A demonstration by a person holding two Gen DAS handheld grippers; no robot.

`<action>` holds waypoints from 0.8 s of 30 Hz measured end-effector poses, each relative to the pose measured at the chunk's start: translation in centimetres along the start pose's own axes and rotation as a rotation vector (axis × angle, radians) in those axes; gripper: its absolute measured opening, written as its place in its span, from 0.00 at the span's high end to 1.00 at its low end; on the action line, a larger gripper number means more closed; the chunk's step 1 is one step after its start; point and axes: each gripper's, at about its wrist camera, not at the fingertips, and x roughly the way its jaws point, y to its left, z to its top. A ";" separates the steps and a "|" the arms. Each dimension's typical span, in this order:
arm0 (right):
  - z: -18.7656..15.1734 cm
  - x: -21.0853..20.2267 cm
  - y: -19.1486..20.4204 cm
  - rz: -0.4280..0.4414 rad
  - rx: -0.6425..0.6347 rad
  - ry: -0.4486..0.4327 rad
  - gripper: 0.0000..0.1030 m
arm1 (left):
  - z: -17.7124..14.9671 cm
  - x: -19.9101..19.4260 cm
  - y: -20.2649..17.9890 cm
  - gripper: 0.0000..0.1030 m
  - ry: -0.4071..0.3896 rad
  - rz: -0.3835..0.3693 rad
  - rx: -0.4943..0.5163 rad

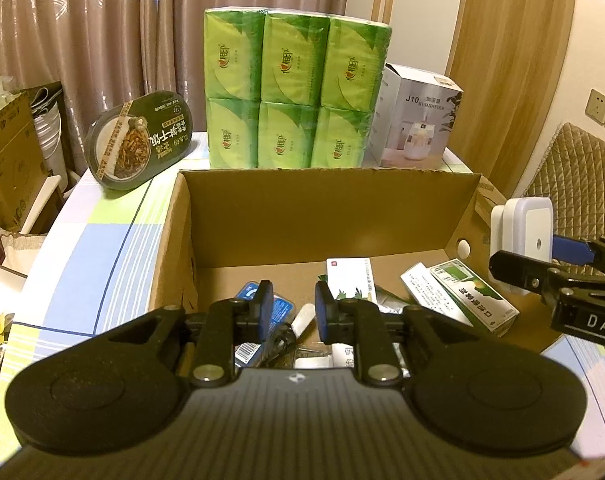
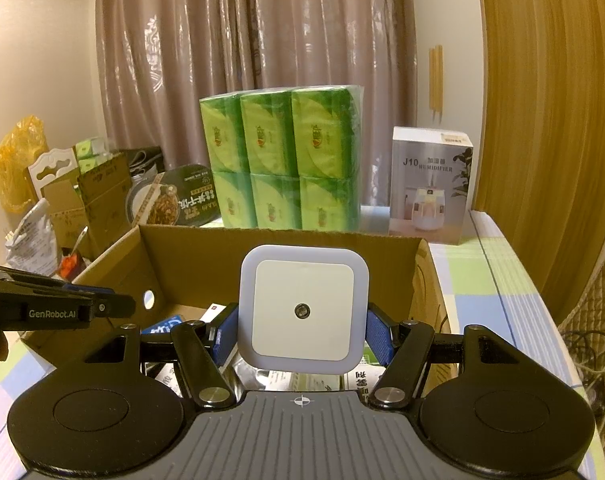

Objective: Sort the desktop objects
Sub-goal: 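Open left tool dropping cable while right tool lowers night light into box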

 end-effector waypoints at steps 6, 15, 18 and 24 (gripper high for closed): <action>-0.1 0.0 -0.1 -0.001 0.007 0.004 0.40 | 0.0 -0.2 0.2 0.82 -0.007 0.004 -0.006; -0.3 0.1 0.0 0.002 0.004 0.010 0.40 | -0.1 -0.2 0.0 0.82 -0.006 0.001 0.005; -0.3 0.1 0.1 0.002 0.004 0.010 0.40 | -0.1 -0.3 0.0 0.81 -0.006 0.000 0.006; -0.3 0.1 0.1 0.003 0.005 0.011 0.40 | -0.1 -0.3 0.0 0.80 -0.005 0.000 0.007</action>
